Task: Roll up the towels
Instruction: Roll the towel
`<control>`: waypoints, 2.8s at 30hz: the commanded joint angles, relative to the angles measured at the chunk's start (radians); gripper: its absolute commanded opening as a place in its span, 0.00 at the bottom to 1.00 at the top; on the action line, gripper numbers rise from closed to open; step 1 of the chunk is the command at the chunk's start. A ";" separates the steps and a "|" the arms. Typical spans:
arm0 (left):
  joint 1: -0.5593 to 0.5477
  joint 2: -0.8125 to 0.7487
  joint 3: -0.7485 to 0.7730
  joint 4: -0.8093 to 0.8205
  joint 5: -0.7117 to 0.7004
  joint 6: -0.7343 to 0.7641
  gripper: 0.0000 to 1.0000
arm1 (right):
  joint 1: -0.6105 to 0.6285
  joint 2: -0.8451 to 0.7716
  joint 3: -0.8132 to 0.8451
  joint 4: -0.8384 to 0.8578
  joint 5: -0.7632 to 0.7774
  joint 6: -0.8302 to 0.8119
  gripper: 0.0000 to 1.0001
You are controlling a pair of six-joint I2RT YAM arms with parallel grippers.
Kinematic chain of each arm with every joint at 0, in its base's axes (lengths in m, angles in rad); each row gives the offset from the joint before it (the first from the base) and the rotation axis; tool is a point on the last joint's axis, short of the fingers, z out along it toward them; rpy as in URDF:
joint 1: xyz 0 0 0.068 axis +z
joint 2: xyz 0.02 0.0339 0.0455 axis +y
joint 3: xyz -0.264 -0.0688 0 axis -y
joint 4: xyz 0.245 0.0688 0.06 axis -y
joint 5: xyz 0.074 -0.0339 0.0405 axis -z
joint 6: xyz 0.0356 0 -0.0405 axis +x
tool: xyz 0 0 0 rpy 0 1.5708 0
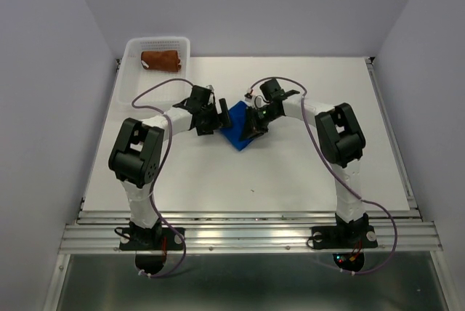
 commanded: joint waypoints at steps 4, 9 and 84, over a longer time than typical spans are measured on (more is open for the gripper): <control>-0.003 0.096 0.122 -0.011 -0.113 -0.008 0.84 | 0.003 -0.067 0.024 -0.026 0.176 -0.058 0.52; -0.015 0.108 0.141 -0.043 -0.143 -0.010 0.77 | 0.089 -0.263 -0.054 0.002 0.365 -0.273 0.73; -0.023 0.084 0.153 0.011 -0.061 -0.113 0.65 | -0.077 -0.110 -0.182 0.269 -0.046 0.127 0.37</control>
